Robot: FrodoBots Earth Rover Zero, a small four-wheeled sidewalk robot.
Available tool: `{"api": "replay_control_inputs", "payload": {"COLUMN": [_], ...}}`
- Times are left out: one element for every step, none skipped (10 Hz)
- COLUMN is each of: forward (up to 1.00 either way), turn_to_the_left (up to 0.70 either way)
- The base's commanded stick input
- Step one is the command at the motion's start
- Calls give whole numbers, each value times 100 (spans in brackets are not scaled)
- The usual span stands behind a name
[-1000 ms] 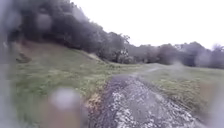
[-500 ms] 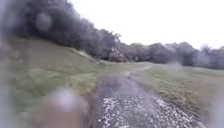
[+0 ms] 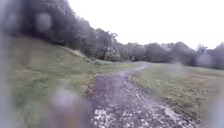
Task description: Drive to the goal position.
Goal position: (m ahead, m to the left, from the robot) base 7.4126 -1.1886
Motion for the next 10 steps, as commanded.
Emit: {"api": "replay_control_inputs", "payload": {"forward": [85, 85, 85, 85, 85, 85, 85, 85, 85, 85], "turn_to_the_left": [-31, -8, 0, 0, -2, -28, -18, 0, 0, 0]}}
